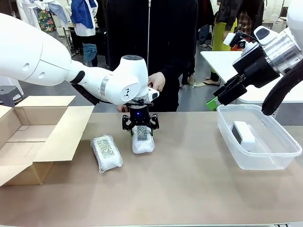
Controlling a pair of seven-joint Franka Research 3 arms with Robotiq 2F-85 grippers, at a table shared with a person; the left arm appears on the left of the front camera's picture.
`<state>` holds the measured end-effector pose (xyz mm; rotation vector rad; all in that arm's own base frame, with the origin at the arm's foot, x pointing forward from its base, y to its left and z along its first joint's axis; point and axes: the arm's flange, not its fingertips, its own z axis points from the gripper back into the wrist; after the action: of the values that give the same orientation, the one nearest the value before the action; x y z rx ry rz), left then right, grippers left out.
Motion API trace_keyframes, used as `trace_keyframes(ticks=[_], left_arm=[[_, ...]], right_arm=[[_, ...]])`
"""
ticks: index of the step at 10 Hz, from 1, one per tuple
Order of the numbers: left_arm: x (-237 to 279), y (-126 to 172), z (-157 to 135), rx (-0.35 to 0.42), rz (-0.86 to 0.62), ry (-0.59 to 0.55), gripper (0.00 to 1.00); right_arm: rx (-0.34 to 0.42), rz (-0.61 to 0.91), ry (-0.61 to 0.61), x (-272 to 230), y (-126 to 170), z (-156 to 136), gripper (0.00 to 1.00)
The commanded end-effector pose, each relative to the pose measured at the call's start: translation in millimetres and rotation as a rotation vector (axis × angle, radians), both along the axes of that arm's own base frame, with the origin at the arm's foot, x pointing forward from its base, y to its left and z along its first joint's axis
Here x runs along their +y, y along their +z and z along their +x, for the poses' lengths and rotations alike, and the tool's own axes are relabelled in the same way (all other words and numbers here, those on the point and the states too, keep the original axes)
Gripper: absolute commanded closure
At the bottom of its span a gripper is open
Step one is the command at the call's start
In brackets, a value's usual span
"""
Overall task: Separate and place wrapped and unwrapped clocks.
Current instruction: Pick up the Digital clock indicated by the person.
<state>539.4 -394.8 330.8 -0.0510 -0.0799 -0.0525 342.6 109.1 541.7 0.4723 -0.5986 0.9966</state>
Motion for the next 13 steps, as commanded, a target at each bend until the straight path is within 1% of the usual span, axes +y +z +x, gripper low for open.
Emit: trace_keyframes(ticks=[1,3,4,5,6,7,8,9,10,11,12,13], left_arm=[[1.5,-8.5,5.8,-0.013,-0.005,-0.03,0.0],[0.7,-9.0,7.9,-0.023,-0.008,-0.003,0.0],[1.1,-7.8,8.0,-0.007,-0.021,0.002,0.0],[1.9,-7.0,7.3,-0.024,-0.018,0.007,0.2],[2.5,-5.7,7.4,-0.024,-0.021,-0.004,0.2],[3.4,-4.3,7.6,-0.014,-0.028,-0.008,0.4],[4.6,-3.5,8.8,-0.007,-0.035,-0.006,0.24],[5.7,-0.1,7.7,-0.007,-0.045,-0.007,0.6],[8.5,10.2,4.9,-0.017,-0.04,-0.003,0.44],[14.2,35.2,-3.3,-0.016,-0.055,-0.047,0.8],[20.6,63.1,-9.7,-0.028,-0.071,-0.095,0.8],[24.7,93.1,-19.2,-0.027,-0.059,-0.098,0.8]], right_arm=[[0.008,-0.01,0.006,-0.3,-0.6,0.1,0.0],[0.008,-0.01,0.006,-0.3,-0.6,0.1,0.0],[0.008,-0.01,0.006,-0.3,-0.6,0.1,0.0],[0.008,-0.01,0.006,-0.3,-0.6,0.1,0.0],[0.008,-0.01,0.006,-0.3,-0.6,0.1,0.0],[0.008,-0.01,0.006,-0.3,-0.6,0.1,0.0],[0.008,-0.01,0.006,-0.3,-0.6,0.1,0.0],[0.008,-0.01,0.006,-0.3,-0.6,0.1,0.0],[0.008,-0.01,0.006,-0.3,-0.6,0.1,0.0],[0.008,-0.01,0.006,-0.3,-0.6,0.1,0.0],[0.008,-0.01,0.006,-0.3,-0.6,0.1,0.0],[0.008,-0.01,0.006,-0.3,-0.6,0.1,0.0]])
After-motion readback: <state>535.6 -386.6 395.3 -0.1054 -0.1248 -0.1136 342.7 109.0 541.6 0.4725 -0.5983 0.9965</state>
